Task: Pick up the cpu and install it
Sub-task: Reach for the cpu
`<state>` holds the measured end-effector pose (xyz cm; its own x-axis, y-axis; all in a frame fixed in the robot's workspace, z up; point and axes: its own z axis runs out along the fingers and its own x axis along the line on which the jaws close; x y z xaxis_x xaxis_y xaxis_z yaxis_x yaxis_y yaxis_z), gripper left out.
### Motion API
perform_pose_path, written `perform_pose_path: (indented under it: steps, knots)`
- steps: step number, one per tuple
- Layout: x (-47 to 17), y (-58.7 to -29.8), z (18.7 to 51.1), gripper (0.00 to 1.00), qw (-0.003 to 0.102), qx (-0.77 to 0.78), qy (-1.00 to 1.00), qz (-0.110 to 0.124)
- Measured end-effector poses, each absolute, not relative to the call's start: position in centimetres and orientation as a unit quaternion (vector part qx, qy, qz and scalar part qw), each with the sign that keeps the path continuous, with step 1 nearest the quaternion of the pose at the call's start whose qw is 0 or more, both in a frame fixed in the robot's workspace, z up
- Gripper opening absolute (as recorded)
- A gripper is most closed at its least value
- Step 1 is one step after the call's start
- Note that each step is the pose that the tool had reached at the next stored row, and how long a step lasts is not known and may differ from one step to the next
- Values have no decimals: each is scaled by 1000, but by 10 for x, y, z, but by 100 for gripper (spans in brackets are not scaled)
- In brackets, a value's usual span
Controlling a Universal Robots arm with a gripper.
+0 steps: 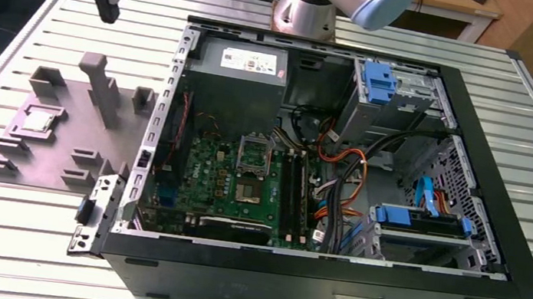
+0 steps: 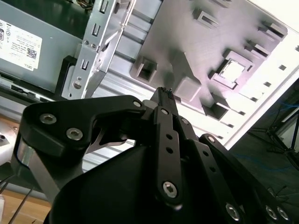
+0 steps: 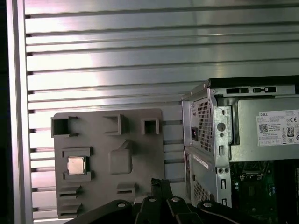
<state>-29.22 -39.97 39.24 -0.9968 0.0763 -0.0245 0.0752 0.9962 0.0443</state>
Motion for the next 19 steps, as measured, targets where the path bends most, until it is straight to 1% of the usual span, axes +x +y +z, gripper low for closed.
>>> perform_pose_path:
  steps: [19]
  knots:
    - [-305,-400,392,11,13,38,999,22]
